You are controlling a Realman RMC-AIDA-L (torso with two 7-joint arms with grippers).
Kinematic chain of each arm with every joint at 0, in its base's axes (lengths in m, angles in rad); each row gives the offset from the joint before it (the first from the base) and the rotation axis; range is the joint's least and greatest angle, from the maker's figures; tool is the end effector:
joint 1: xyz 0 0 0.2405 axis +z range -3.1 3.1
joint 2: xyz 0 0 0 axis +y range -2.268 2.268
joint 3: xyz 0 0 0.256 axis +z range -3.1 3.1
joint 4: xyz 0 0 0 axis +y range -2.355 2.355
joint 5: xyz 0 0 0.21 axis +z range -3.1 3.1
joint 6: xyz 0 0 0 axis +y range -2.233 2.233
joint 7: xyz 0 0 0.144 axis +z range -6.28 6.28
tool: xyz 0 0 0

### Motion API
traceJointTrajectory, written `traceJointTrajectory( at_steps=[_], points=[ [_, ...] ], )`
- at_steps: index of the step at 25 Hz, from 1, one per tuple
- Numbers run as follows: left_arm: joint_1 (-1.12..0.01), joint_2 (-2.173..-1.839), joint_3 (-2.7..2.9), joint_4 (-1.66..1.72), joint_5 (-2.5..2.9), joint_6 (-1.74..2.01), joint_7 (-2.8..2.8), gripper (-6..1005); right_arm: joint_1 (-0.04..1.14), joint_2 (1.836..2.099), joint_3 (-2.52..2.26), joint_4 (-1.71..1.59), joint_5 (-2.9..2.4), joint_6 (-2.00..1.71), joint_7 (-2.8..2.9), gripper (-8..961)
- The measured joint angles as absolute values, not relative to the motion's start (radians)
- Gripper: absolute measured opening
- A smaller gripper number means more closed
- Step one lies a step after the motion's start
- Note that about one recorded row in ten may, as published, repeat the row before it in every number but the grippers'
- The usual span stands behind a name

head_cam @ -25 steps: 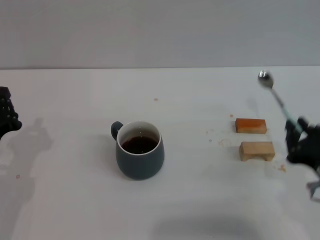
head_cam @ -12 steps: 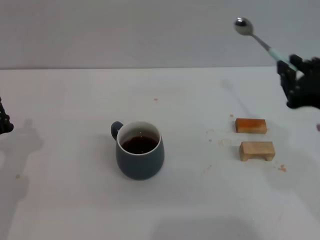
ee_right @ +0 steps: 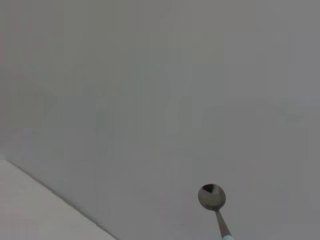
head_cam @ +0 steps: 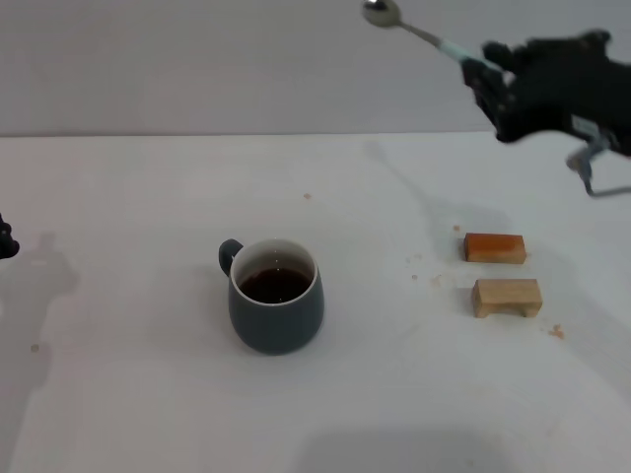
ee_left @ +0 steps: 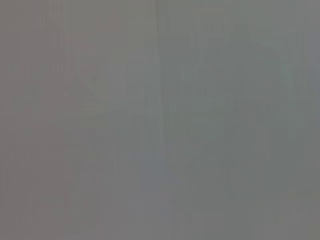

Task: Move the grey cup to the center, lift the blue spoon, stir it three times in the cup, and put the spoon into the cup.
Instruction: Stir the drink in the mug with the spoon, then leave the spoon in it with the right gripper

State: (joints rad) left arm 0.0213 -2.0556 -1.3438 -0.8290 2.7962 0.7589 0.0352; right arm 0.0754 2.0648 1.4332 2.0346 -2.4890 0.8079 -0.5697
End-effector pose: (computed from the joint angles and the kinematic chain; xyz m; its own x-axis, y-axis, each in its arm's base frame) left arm -0.3442 0.2876 0.0244 0.7631 0.0271 0.6457 0.6453 0.0245 -0.7636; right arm 0.0954 0.3102 0.0567 0.9203 -0.1099 -0.3754 -0.3639 -0.5927 -0.7186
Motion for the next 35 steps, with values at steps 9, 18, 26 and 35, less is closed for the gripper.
traceJointTrajectory(
  at_steps=[9,18,26,35],
  points=[
    [-0.021,-2.057,-1.37,-0.783,2.795,0.757,0.031,-3,0.333,2.072,1.545,2.028,-2.495,1.051,-0.535,159],
    [-0.064,-2.059,-1.405,-0.737,2.793,0.757,0.019,-2,0.582,2.071,1.613,1.975,-2.543,1.277,-0.475,158],
    [-0.093,-2.059,-1.427,-0.714,2.793,0.757,0.014,-2,0.759,2.069,1.69,1.827,-2.437,1.466,-0.403,159],
    [-0.11,-2.06,-1.439,-0.697,2.79,0.755,0.014,-2,0.903,2.054,1.78,1.69,-2.394,1.642,-0.361,158]
  ],
)
